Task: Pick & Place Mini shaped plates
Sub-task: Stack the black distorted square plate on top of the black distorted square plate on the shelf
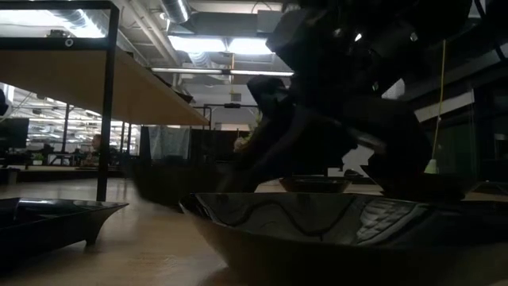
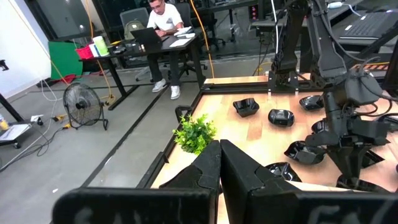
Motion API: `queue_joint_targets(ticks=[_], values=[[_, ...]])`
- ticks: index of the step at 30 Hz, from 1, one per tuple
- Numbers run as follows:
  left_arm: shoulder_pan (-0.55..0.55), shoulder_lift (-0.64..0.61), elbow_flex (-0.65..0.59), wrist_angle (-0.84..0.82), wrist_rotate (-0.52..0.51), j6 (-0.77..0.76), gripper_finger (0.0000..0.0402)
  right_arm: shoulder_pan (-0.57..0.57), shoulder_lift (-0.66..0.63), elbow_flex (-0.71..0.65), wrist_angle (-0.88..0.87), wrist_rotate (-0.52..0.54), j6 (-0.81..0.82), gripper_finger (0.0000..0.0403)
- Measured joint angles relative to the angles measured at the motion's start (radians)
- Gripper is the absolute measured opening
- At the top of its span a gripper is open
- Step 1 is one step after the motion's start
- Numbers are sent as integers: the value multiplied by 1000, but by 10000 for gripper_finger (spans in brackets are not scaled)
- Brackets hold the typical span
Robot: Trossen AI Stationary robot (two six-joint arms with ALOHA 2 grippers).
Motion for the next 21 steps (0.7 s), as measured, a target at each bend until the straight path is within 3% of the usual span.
queue_joint_targets(ticks=[8,21], values=[[0,0,0,0,0,0,4,0,0,0,8,0,0,80],[0,0,0,0,0,0,4,0,0,0,9,-9,-1,6]])
